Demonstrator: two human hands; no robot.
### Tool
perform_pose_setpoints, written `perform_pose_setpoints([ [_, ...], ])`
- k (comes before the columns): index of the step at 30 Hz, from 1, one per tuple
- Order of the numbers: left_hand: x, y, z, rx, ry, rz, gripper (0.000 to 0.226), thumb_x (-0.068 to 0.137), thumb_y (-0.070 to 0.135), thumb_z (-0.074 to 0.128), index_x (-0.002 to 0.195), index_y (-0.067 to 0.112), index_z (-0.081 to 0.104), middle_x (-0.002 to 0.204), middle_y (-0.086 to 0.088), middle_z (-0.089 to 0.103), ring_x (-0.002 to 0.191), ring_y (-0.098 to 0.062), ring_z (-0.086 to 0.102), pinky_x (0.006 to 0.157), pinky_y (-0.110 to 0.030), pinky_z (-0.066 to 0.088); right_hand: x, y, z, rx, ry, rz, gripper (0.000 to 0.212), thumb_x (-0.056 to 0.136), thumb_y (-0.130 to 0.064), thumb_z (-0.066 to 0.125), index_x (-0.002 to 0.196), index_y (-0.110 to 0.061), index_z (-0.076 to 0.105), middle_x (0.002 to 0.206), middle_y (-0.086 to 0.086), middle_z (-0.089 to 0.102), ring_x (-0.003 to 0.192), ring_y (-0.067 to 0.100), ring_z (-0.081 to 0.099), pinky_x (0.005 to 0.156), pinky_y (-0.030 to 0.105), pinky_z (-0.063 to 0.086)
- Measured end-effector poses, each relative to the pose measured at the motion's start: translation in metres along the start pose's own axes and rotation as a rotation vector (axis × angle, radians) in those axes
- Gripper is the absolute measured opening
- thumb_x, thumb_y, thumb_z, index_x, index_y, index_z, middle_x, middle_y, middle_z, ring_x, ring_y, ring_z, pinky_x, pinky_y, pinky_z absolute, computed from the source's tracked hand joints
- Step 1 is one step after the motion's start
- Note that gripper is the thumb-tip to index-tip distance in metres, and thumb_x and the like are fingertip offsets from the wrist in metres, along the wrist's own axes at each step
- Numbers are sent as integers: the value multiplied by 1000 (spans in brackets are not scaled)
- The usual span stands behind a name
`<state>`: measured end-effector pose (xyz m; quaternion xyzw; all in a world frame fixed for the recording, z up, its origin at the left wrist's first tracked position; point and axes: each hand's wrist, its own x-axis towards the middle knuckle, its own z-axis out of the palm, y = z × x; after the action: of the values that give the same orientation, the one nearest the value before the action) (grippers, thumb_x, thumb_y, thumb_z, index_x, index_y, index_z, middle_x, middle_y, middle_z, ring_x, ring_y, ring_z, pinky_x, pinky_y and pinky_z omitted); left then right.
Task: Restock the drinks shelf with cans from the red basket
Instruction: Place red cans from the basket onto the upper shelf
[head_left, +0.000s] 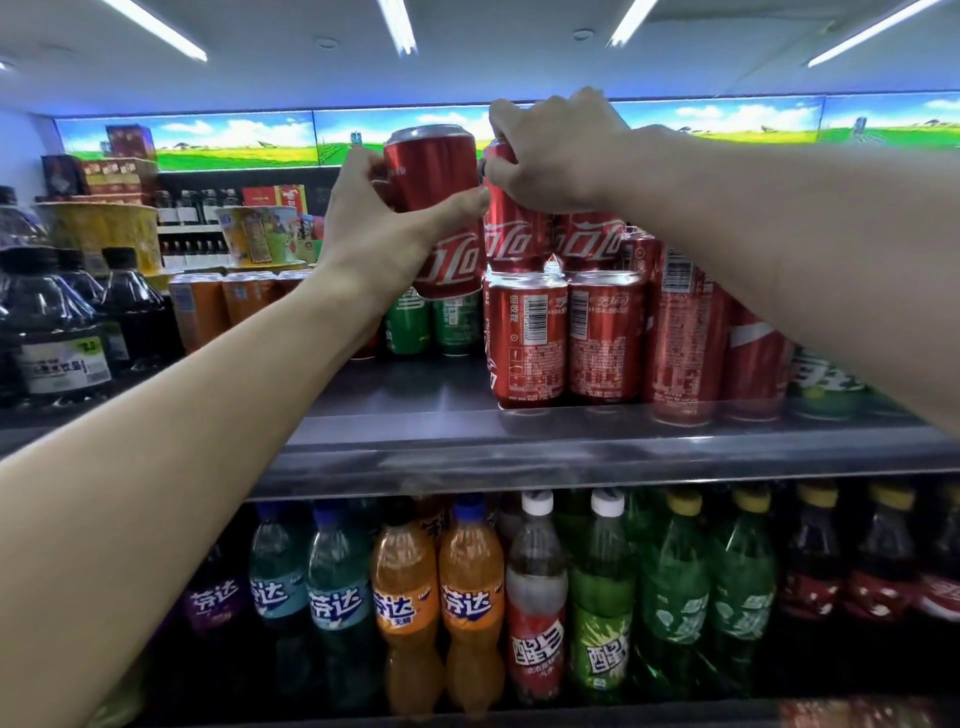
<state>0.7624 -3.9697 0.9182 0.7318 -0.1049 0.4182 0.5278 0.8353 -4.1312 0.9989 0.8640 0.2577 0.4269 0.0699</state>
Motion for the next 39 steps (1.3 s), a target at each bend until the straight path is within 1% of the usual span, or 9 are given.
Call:
perform_pose_setpoints([
  [3,3,3,5,-14,-7,0,73,69,41,96,124,14,57,108,2,72,93,-7,74,86,-31,63,-2,2,1,24,-8,11,34,106,-40,28,118,-13,45,95,11,50,88,30,44,95,47,34],
  [5,6,5,8,-23,-14,-1,71,67,41,97,121,15,57,107,-2,73,93,-14,76,86,-39,64,-2,3,-2,61,2,25,38,107,-36,24,121,-11,49,96,11,49,89,30,43,89,45,33],
  [14,9,15,16,-67,-17,7,76,65,47,96,123,16,56,107,-2,75,91,-13,78,85,-38,65,-11,5,-7,142,44,59,37,107,-27,22,120,-6,49,96,15,54,86,33,44,79,40,28],
  [19,8,24,22,-60,-29,29,73,64,48,95,118,15,58,102,-1,74,88,-13,77,83,-38,65,-13,10,-17,257,166,143,38,106,-23,25,124,-4,53,114,22,63,99,40,56,79,42,37],
  [26,8,34,36,-40,-75,53,66,72,43,93,119,14,56,104,-2,74,85,-10,77,75,-24,63,-28,11,-29,699,283,215,27,105,-22,31,96,-10,53,82,1,51,79,19,44,58,24,32],
  [29,5,29,42,-34,-98,56,74,65,47,95,119,14,57,103,-2,76,88,-13,78,82,-34,65,-37,9,-34,775,282,207,37,105,-24,34,109,2,60,91,9,57,84,22,48,68,33,35],
  [33,4,22,47,-13,-120,55,75,66,49,94,121,14,57,106,0,76,92,-11,77,85,-36,65,-49,1,-35,760,167,114,37,103,-44,44,110,-13,63,95,-3,62,86,14,56,69,24,42],
  [36,5,19,47,-13,-105,44,79,57,56,90,118,18,57,107,0,75,95,-12,76,86,-36,64,-52,-4,-30,653,164,83,38,97,-47,51,117,-17,64,107,-3,66,98,16,61,80,30,47],
  [39,5,19,47,21,-114,48,84,51,63,85,118,19,58,109,2,74,97,-10,75,87,-35,63,-53,-6,-29,608,187,94,37,97,-45,51,116,-17,65,108,-2,68,100,18,61,85,33,48],
])
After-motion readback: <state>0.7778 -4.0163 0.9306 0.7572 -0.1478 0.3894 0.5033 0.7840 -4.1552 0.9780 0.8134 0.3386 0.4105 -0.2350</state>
